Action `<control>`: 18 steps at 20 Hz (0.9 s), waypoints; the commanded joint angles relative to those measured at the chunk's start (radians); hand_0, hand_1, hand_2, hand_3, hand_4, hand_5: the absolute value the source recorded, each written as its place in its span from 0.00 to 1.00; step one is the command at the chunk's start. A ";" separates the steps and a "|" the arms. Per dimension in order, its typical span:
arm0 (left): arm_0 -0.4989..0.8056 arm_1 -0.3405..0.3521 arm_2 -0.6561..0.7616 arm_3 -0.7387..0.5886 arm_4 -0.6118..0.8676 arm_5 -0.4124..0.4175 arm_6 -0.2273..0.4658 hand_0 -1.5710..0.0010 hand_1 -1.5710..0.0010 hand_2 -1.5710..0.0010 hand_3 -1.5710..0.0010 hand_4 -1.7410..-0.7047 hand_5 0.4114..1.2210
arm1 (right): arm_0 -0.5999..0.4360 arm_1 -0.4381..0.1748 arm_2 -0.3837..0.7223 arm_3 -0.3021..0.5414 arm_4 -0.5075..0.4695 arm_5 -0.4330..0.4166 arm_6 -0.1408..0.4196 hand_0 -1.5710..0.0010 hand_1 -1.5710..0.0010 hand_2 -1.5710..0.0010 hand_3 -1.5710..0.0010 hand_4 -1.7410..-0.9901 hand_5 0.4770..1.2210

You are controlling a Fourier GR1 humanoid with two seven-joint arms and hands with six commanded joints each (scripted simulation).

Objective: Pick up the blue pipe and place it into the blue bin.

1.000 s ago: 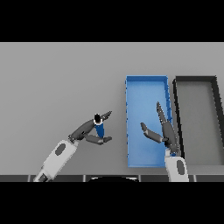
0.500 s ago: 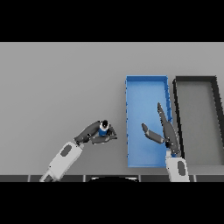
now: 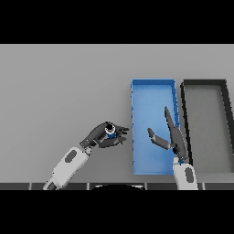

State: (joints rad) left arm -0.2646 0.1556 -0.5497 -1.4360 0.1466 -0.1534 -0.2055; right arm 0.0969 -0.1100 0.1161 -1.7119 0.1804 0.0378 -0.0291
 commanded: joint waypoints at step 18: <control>-0.030 0.009 -0.042 -0.111 -0.017 0.008 0.167 0.00 0.00 0.00 0.05 0.00 1.00 | -0.013 -0.026 -0.034 -0.037 -0.179 0.128 -0.084 1.00 1.00 1.00 1.00 0.73 0.18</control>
State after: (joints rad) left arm -0.2946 0.1639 -0.5914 -1.5467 0.1317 -0.1473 -0.0376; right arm 0.0831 -0.1369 0.0810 -1.7491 0.0008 0.1652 -0.1182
